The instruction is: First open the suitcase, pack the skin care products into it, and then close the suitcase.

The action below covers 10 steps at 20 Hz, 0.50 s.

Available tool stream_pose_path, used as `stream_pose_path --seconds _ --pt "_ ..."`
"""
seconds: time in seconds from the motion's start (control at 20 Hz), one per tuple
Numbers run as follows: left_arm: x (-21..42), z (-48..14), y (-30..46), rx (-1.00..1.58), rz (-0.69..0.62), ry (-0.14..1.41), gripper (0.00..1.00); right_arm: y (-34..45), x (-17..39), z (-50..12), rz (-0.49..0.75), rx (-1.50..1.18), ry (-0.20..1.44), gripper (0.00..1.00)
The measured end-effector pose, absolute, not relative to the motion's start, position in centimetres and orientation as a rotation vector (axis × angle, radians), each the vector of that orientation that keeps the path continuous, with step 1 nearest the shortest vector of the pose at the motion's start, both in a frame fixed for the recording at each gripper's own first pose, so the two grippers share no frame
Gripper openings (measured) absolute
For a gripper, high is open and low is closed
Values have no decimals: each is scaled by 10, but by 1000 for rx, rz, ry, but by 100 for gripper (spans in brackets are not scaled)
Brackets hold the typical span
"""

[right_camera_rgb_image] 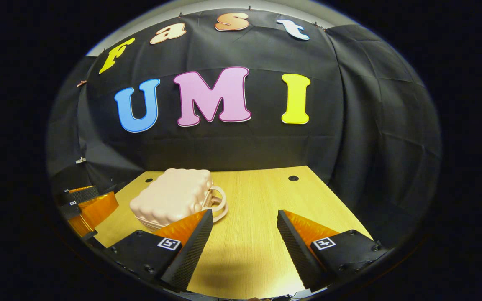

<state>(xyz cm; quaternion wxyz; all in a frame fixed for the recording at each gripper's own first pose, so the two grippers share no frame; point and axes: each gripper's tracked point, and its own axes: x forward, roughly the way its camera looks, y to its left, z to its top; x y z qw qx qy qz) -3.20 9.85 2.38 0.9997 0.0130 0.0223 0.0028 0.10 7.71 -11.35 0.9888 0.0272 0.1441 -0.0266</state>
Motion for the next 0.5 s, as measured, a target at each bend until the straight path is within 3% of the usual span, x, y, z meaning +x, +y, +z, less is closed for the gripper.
stream_pose_path --seconds 0.2,0.5 --pt "-41 30 122 52 101 -5 96 85 -7 -114 -56 46 279 98" --pt "-44 25 118 85 88 -6 96 80 -12 -111 -80 67 262 98"
